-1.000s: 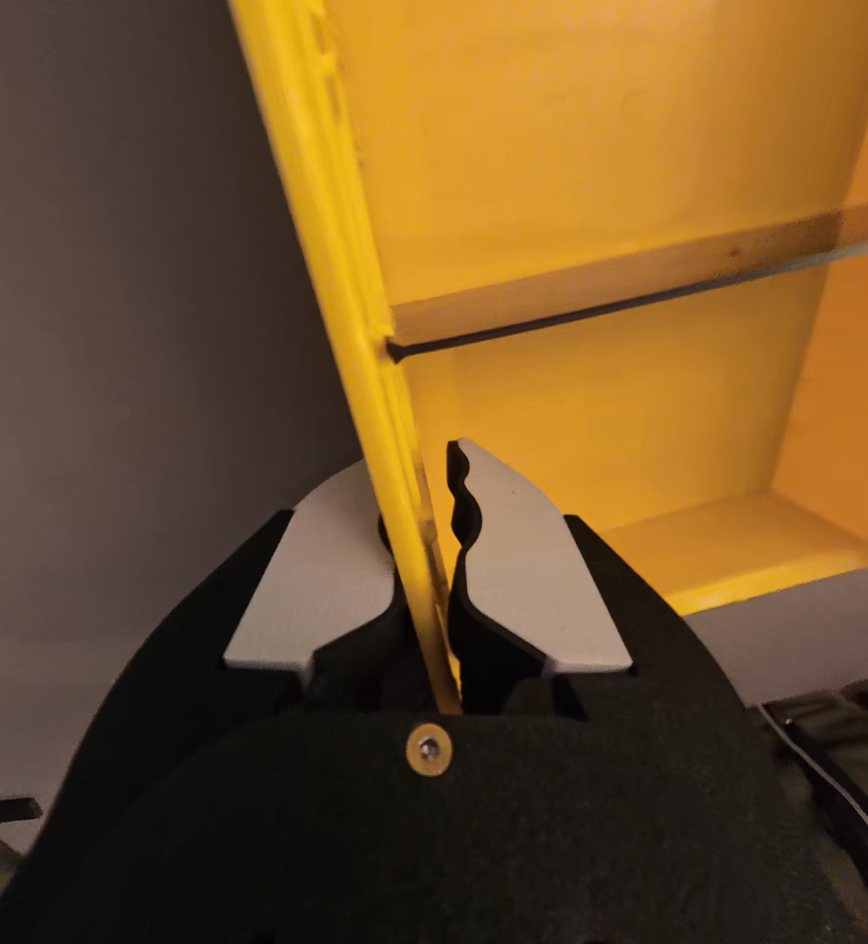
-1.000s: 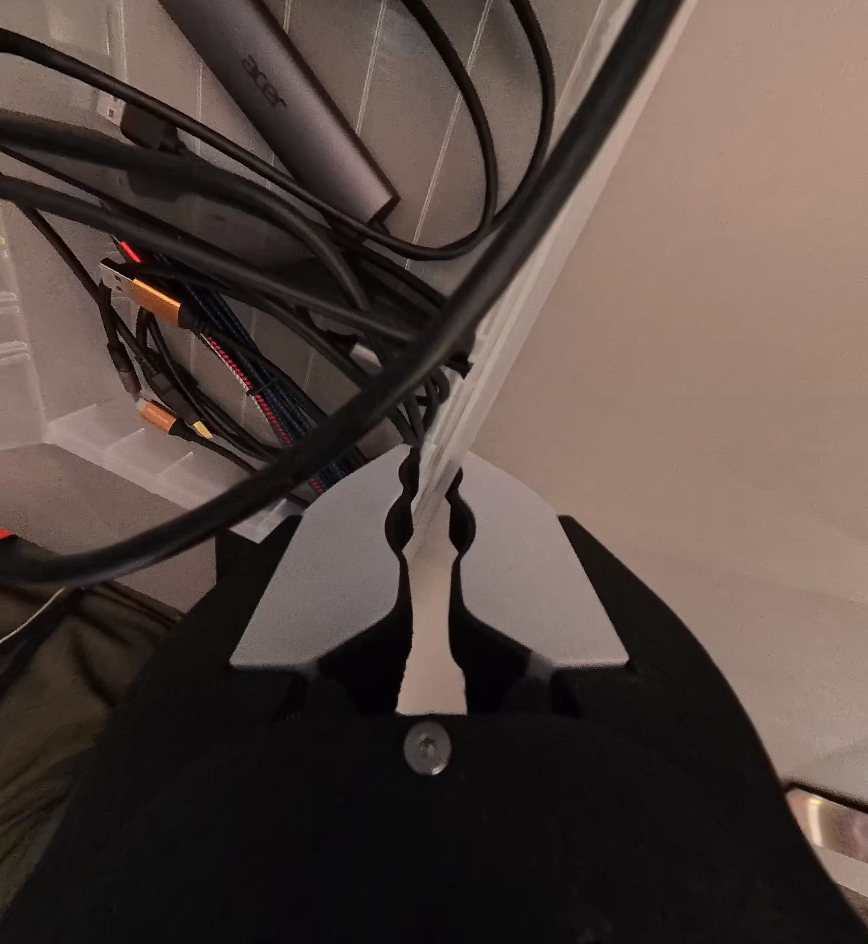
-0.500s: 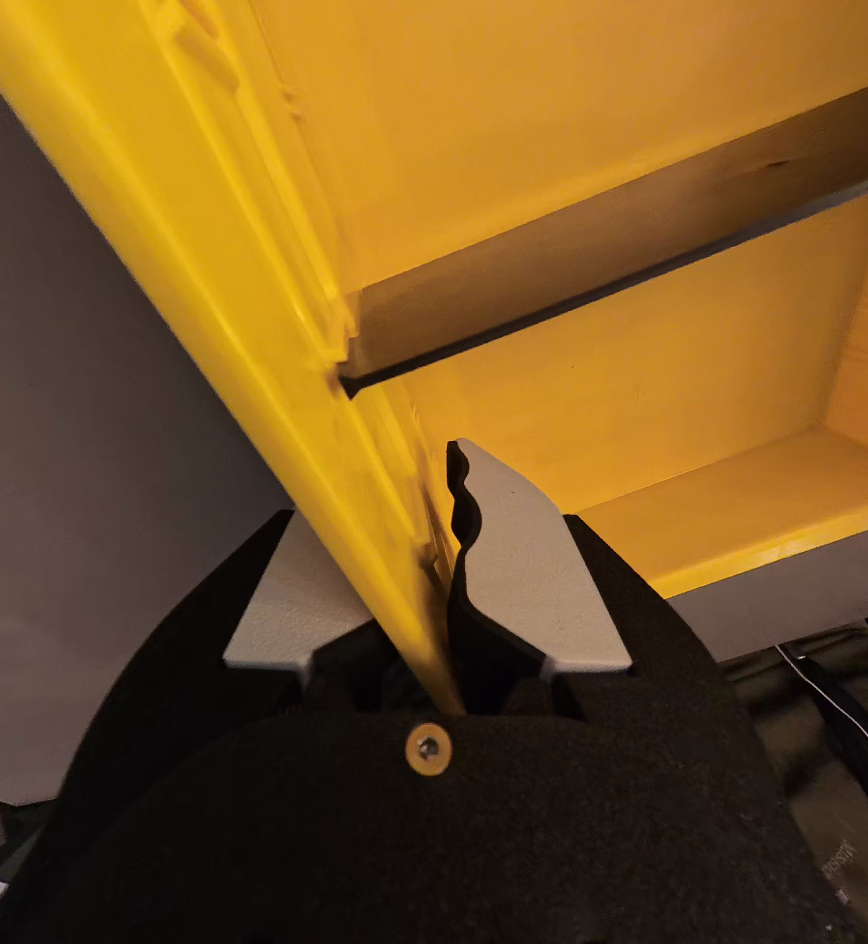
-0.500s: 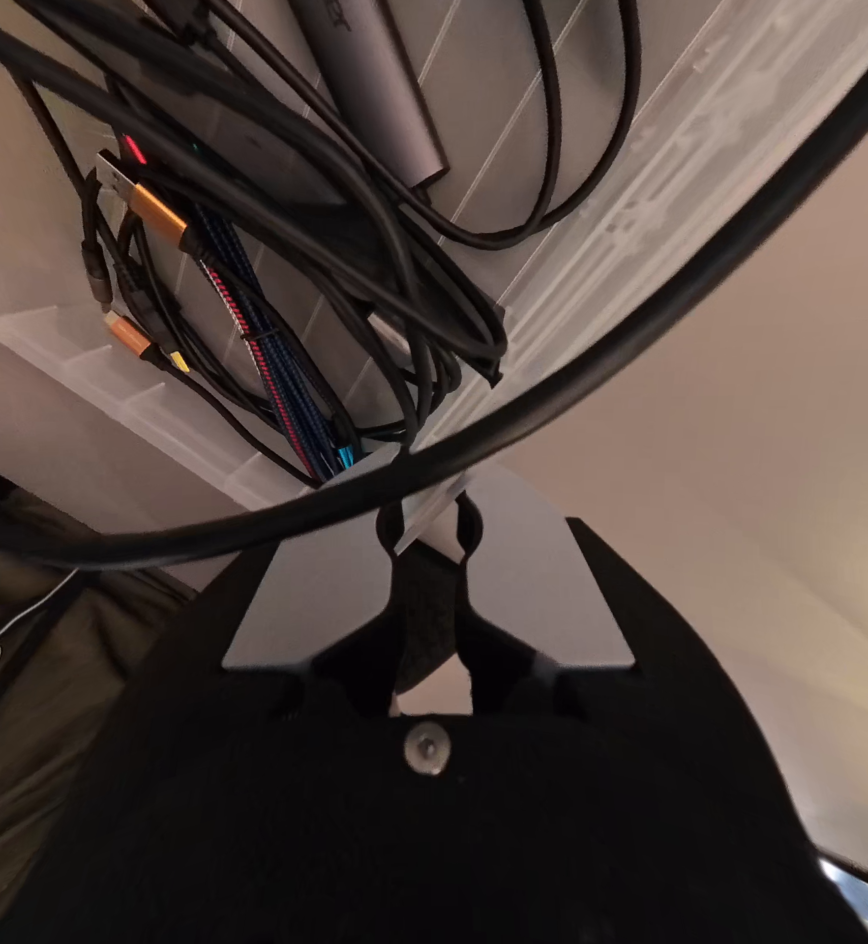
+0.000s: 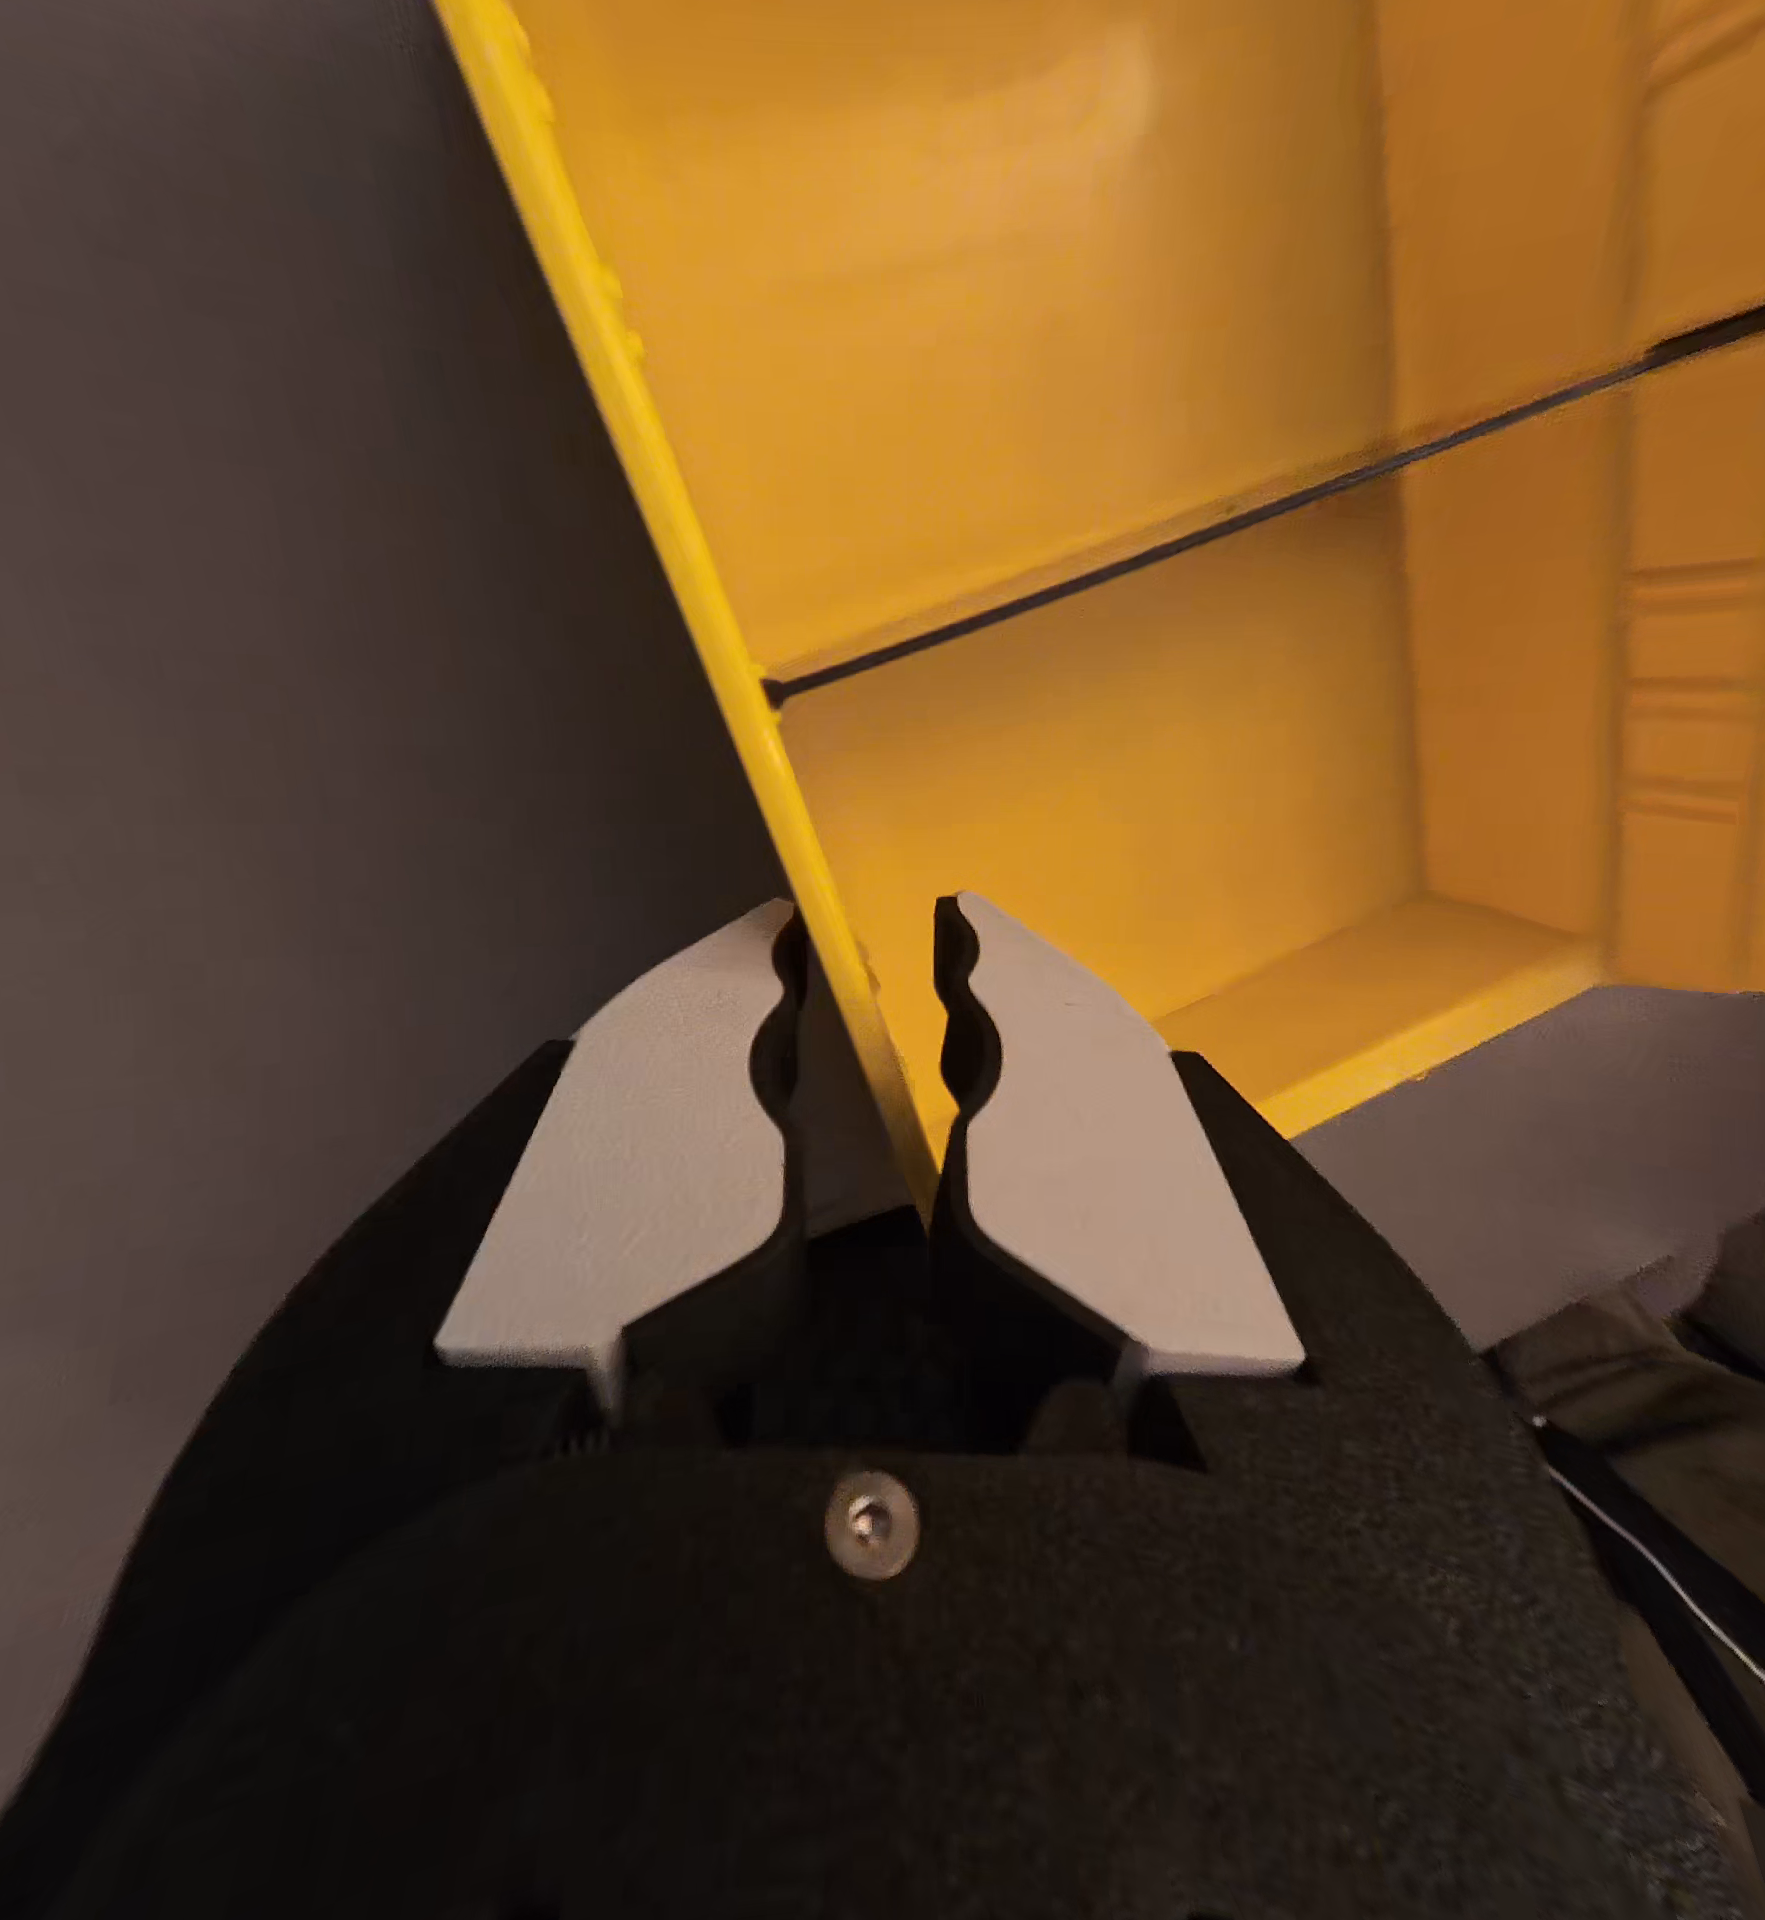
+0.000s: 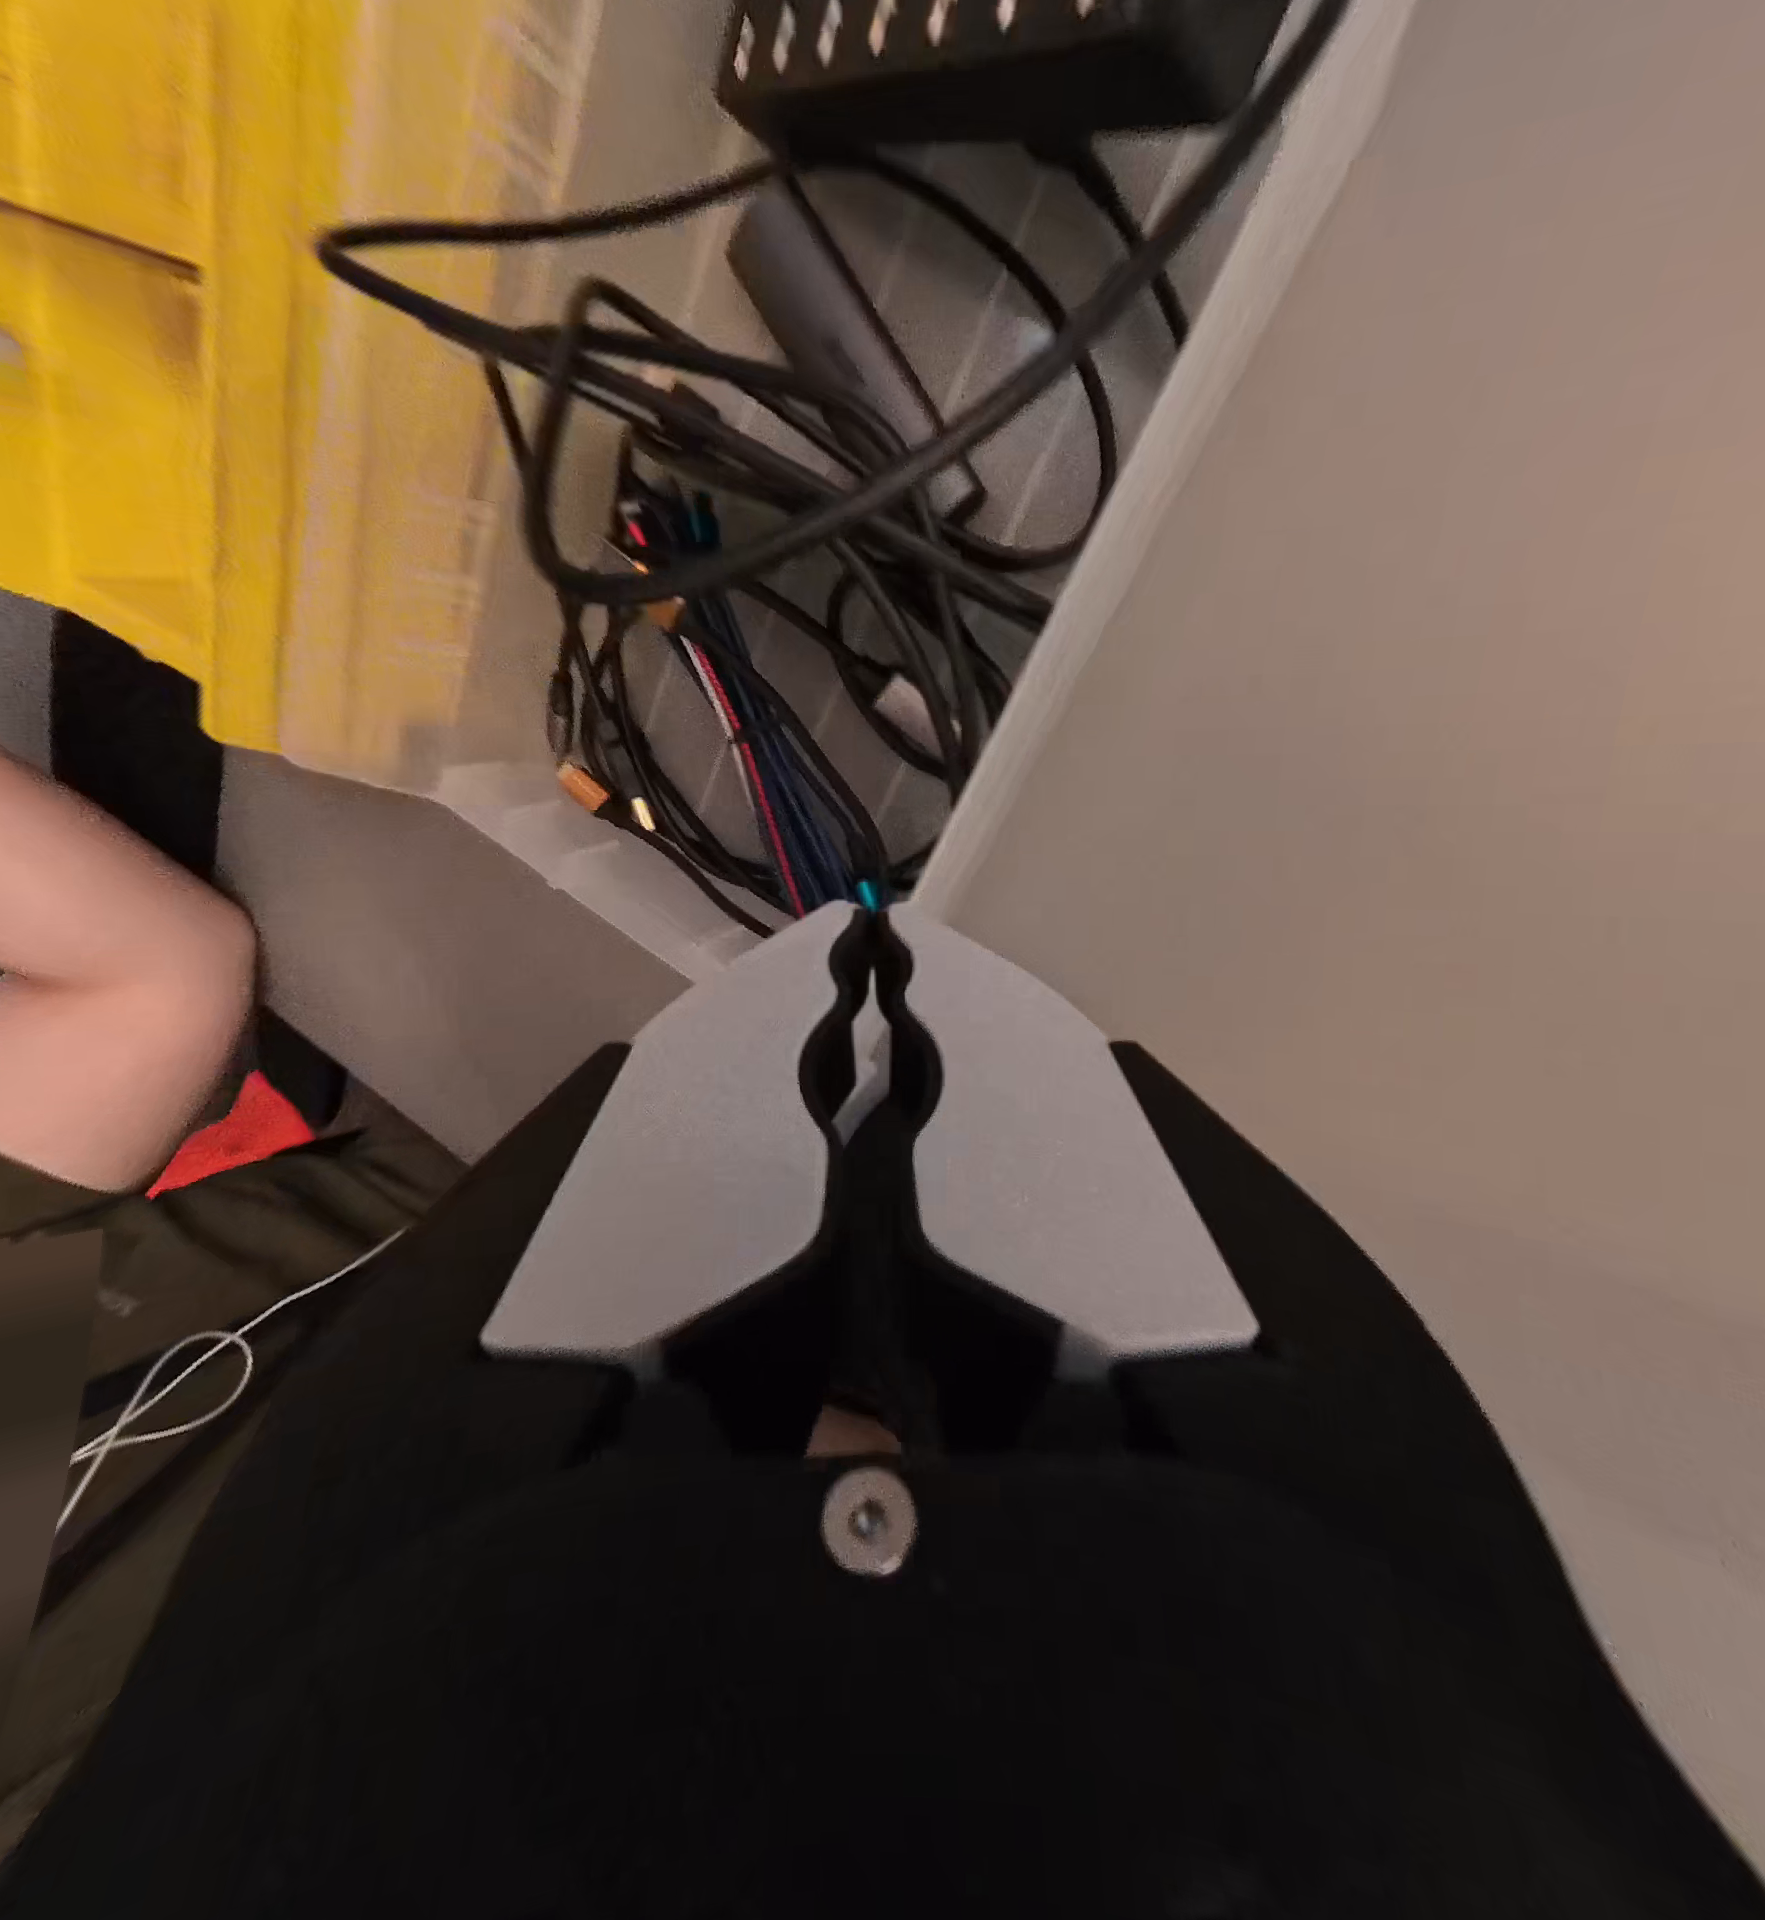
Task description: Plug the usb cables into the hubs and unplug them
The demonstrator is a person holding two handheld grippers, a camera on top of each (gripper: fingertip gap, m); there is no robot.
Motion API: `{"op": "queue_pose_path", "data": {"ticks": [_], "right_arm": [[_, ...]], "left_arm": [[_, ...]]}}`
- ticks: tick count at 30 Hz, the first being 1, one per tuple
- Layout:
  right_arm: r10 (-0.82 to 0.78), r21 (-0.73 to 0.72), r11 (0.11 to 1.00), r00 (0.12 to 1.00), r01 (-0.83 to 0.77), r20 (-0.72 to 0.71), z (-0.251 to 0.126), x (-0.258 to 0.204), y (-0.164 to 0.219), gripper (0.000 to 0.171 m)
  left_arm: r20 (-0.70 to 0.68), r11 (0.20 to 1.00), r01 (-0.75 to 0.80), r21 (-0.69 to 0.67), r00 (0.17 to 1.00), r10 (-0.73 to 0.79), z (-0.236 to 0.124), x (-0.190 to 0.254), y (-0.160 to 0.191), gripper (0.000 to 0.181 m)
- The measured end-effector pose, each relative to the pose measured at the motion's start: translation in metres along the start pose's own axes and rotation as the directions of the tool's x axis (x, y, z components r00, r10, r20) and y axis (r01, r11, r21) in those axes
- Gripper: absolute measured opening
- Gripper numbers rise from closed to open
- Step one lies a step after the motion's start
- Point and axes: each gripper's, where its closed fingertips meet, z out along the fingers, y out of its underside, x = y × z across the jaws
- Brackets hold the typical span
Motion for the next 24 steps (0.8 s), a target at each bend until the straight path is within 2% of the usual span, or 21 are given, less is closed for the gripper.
{"op": "queue_pose_path", "data": {"ticks": [3, 5, 7, 9, 11, 14, 16, 19, 20, 24], "right_arm": [[-0.134, 0.232, 0.963, 0.991, 0.134, -0.014, -0.02, -0.048, -0.025, 0.001], [-0.314, 0.364, 0.885, 0.95, 0.291, 0.003, -0.017, -0.1, -0.037, 0.003], [-0.516, 0.475, 0.77, 0.854, 0.427, 0.069, 0.0, -0.162, -0.042, 0.019], [-0.593, 0.506, 0.717, 0.801, 0.48, 0.08, 0.031, -0.201, -0.049, 0.025], [-0.574, 0.392, 0.761, 0.818, 0.517, 0.035, 0.071, -0.213, -0.061, 0.022], [-0.516, 0.2, 0.823, 0.847, 0.532, -0.128, 0.115, -0.211, -0.083, 0.02], [-0.476, 0.078, 0.862, 0.854, 0.5, -0.212, 0.136, -0.206, -0.089, 0.028], [-0.424, -0.033, 0.902, 0.866, 0.431, -0.266, 0.162, -0.203, -0.089, 0.029], [-0.406, -0.036, 0.909, 0.86, 0.416, -0.31, 0.164, -0.199, -0.091, 0.024], [-0.328, -0.084, 0.944, 0.869, 0.32, -0.37, 0.168, -0.183, -0.09, 0.028]], "left_arm": [[0.03, 0.989, -0.031, 0.144, 0.999, 0.027, -0.027, 0.002, -0.013, 0.022], [0.039, 0.968, -0.057, 0.245, 0.998, 0.049, -0.046, 0.007, -0.022, 0.022], [0.052, 0.93, -0.097, 0.355, 0.995, 0.084, -0.067, 0.015, -0.032, 0.023], [0.053, 0.878, -0.132, 0.459, 0.991, 0.121, -0.088, 0.026, -0.04, 0.024], [0.064, 0.808, -0.166, 0.566, 0.985, 0.157, -0.11, 0.037, -0.048, 0.023], [0.027, 0.689, -0.193, 0.699, 0.969, 0.244, -0.14, 0.062, -0.056, 0.024], [-0.029, 0.616, -0.178, 0.768, 0.95, 0.31, -0.157, 0.081, -0.057, 0.028], [-0.077, 0.575, -0.171, 0.8, 0.921, 0.381, -0.17, 0.101, -0.051, 0.033], [-0.08, 0.572, -0.178, 0.801, 0.914, 0.398, -0.171, 0.106, -0.05, 0.033], [-0.046, 0.566, -0.234, 0.79, 0.898, 0.437, -0.17, 0.118, -0.045, 0.033]]}}
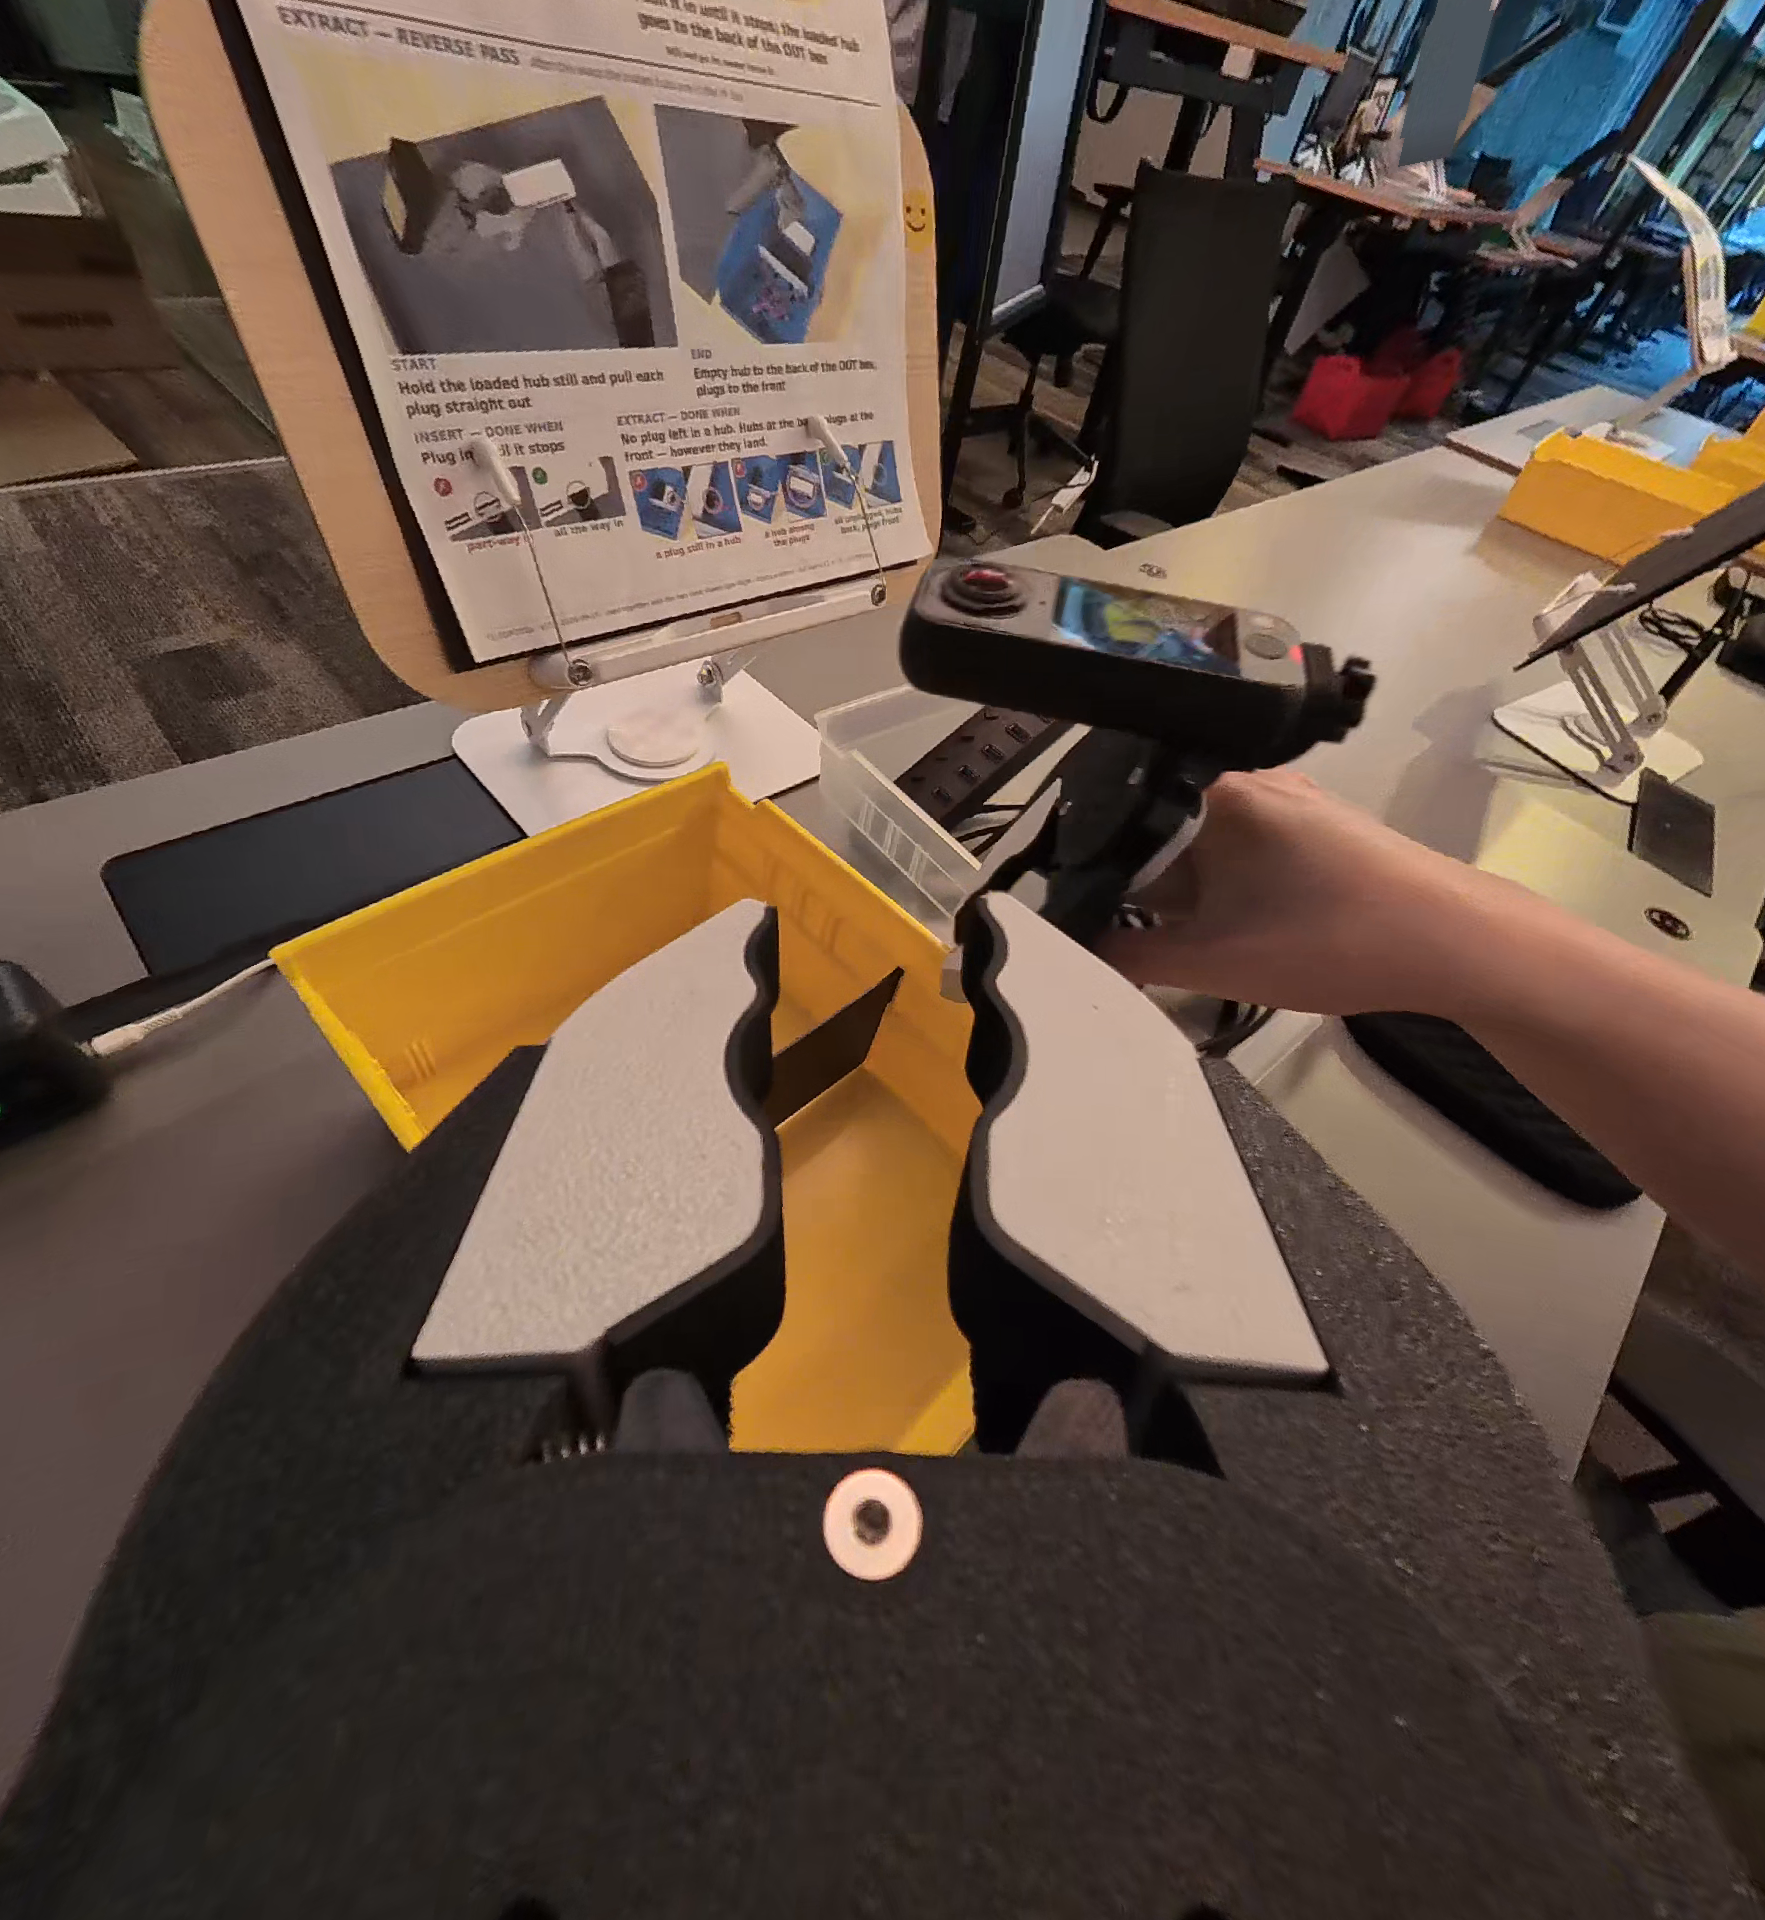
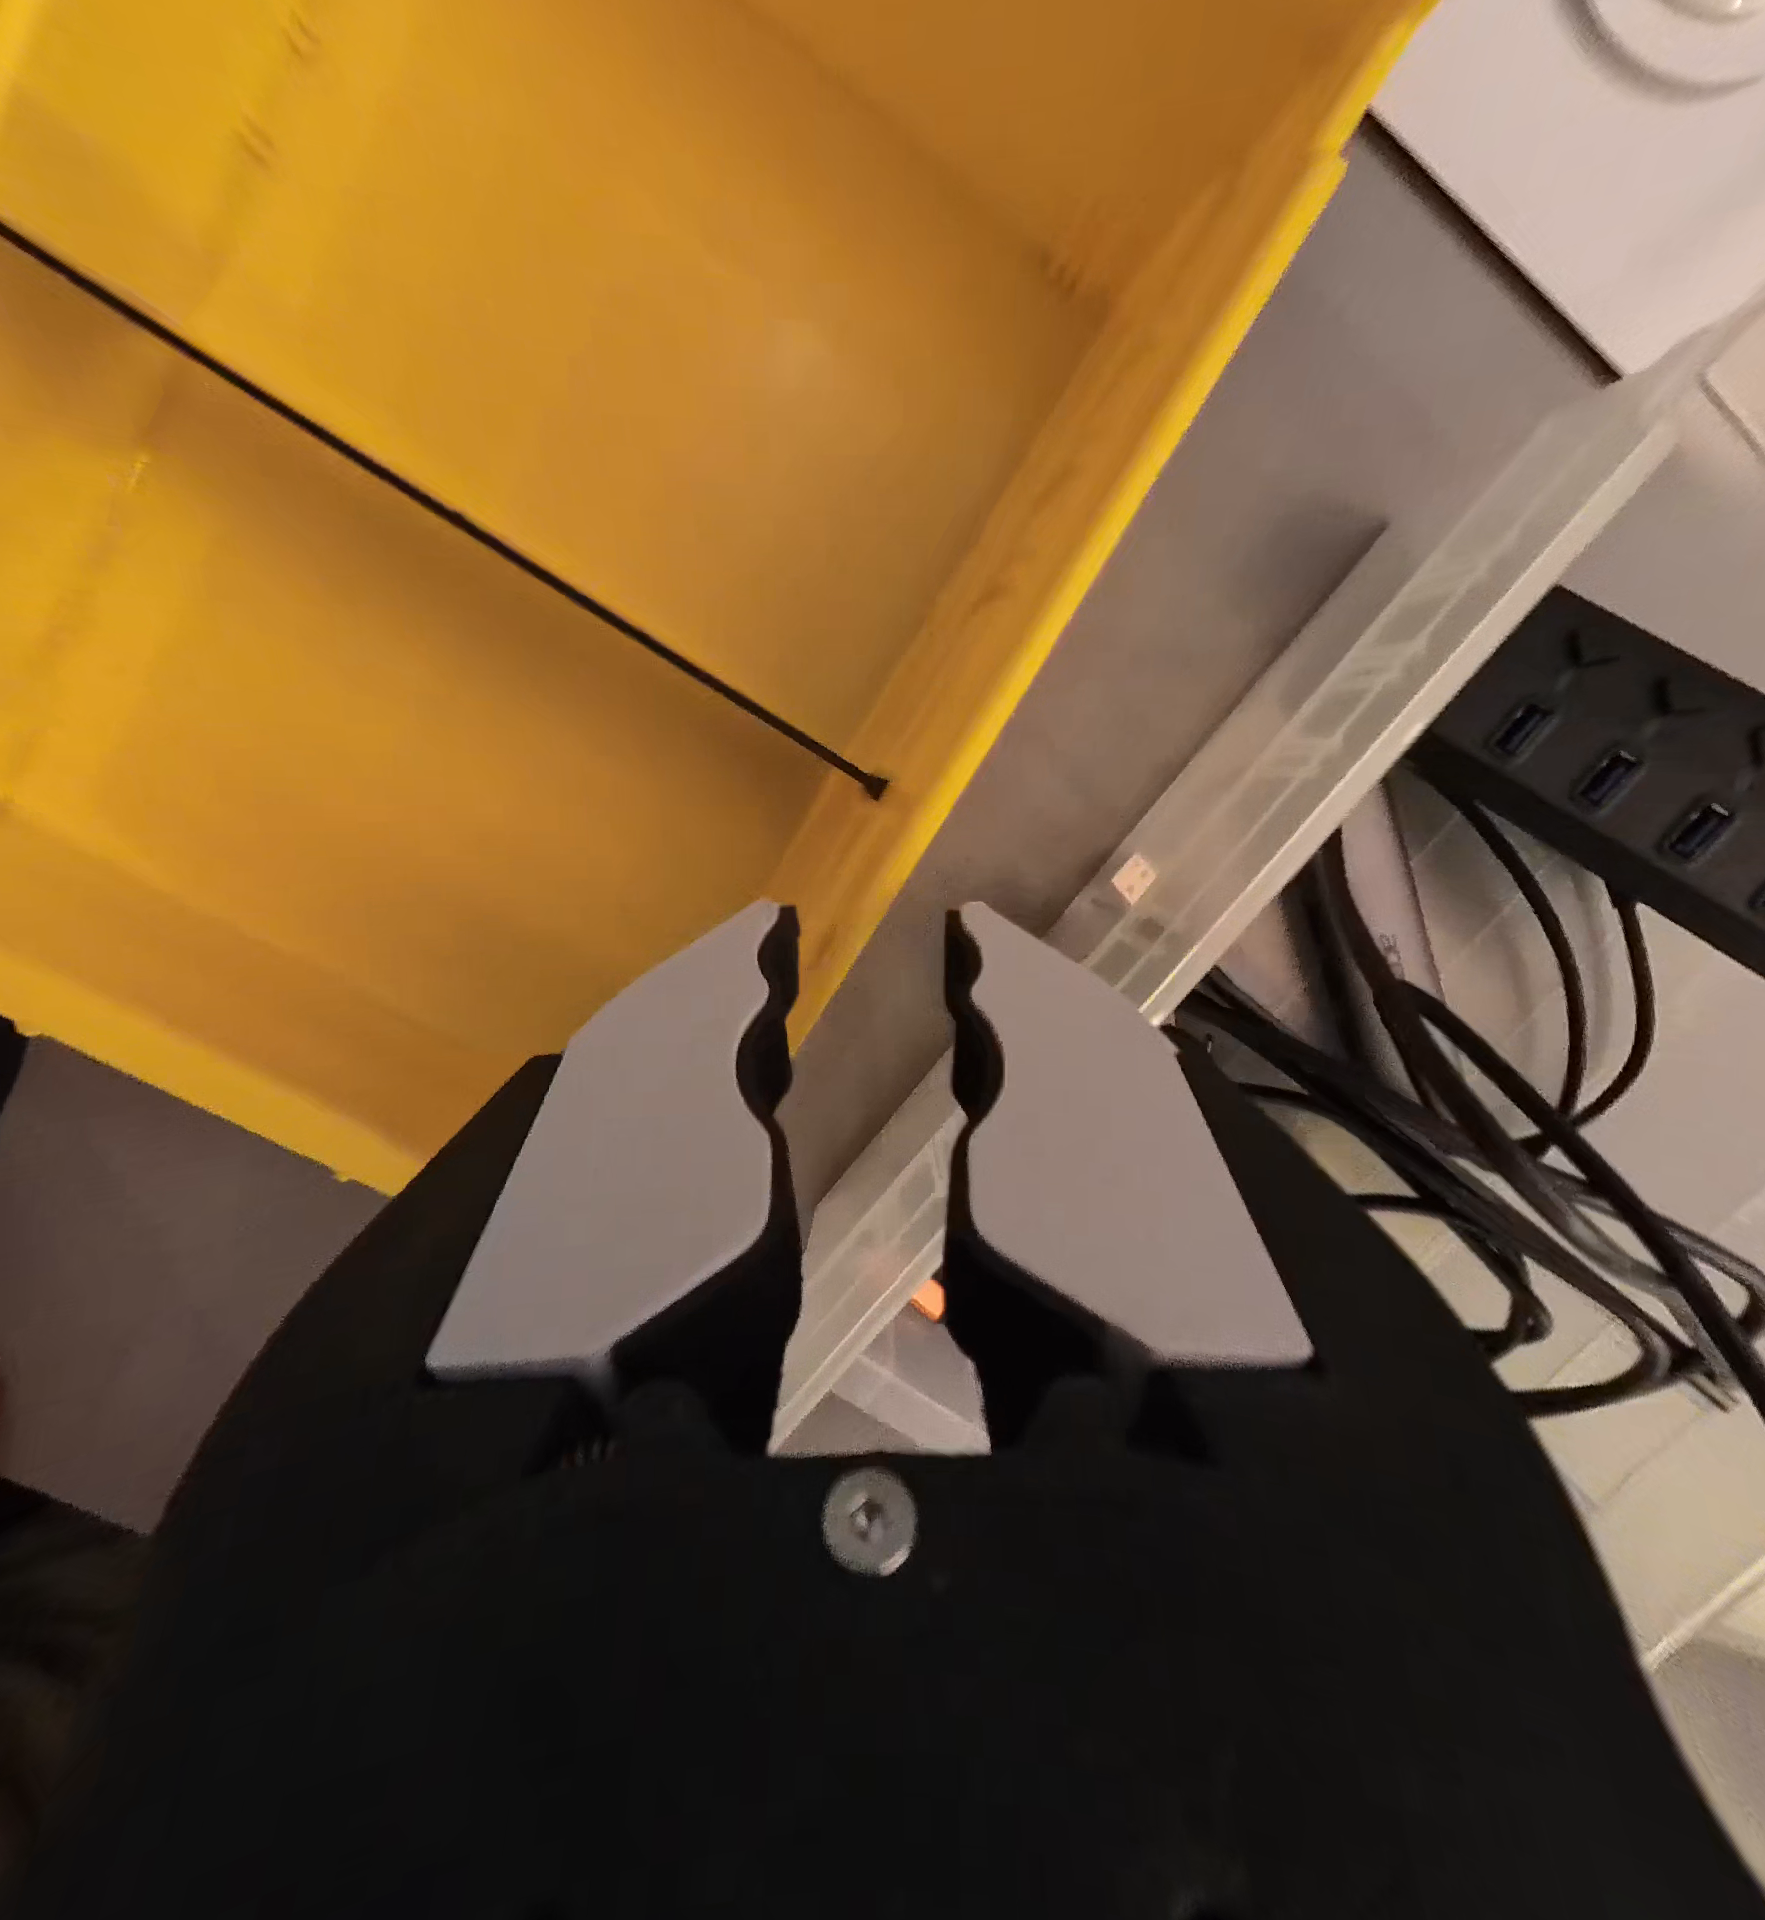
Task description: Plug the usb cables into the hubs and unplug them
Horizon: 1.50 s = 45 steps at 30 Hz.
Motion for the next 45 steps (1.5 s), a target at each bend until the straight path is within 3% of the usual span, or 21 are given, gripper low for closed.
{"op": "queue_pose_path", "data": {"ticks": [4, 6, 11, 18, 21, 27, 32, 36, 38, 42, 45], "right_arm": [[0.132, -0.064, 0.99, 0.983, -0.125, 0.13, 0.016, -0.013, 0.003, 0.028], [0.21, -0.133, 0.973, 0.961, -0.187, 0.179, 0.028, -0.023, 0.007, 0.036], [0.2, -0.196, 0.964, 0.976, -0.181, 0.084, 0.052, -0.02, 0.02, 0.02], [0.2, -0.23, 0.951, 0.978, -0.206, -0.051, 0.055, -0.015, 0.017, 0.019], [0.337, -0.224, 0.927, 0.931, -0.301, 0.143, 0.055, -0.037, 0.005, 0.006], [0.341, -0.245, 0.923, 0.924, -0.296, 0.172, 0.049, -0.036, 0.001, 0.006], [0.332, -0.288, 0.921, 0.917, -0.264, 0.22, 0.011, -0.025, 0.0, 0.005], [0.3, -0.221, 0.944, 0.915, -0.244, 0.271, -0.053, 0.003, -0.011, 0.005], [0.306, -0.2, 0.946, 0.909, -0.256, 0.283, -0.089, 0.028, -0.006, 0.005], [0.338, -0.146, 0.94, 0.899, -0.308, 0.279, -0.149, 0.104, 0.029, 0.005], [0.374, -0.08, 0.927, 0.884, -0.366, 0.281, -0.178, 0.166, 0.074, 0.005]], "left_arm": [[0.016, 1.0, -0.022, 0.0, 1.0, 0.022, -0.001, 0.003, -0.002, 0.033], [0.016, 1.0, -0.02, 0.002, 1.0, 0.02, -0.001, 0.004, -0.003, 0.033], [-0.026, 1.0, -0.013, -0.003, 1.0, 0.013, 0.001, 0.01, -0.002, 0.031], [0.027, 0.999, -0.051, -0.02, 0.998, 0.051, 0.0, 0.01, -0.002, 0.028], [0.053, 0.998, -0.055, -0.025, 0.997, 0.056, 0.001, 0.009, -0.002, 0.028], [0.075, 0.998, -0.058, -0.028, 0.995, 0.06, -0.004, 0.01, -0.002, 0.026], [0.08, 1.0, -0.028, 0.013, 0.996, 0.027, -0.015, 0.019, -0.01, 0.03], [0.025, 0.992, 0.016, 0.123, 0.999, -0.02, -0.032, 0.044, -0.029, 0.055], [0.032, 0.979, -0.02, 0.201, 0.999, 0.014, -0.046, 0.058, -0.041, 0.057], [-0.004, 0.958, -0.044, 0.282, 0.999, 0.047, -0.056, 0.084, -0.053, 0.052], [-0.003, 0.98, -0.047, 0.192, 0.999, 0.049, -0.028, 0.084, -0.045, 0.053]]}}
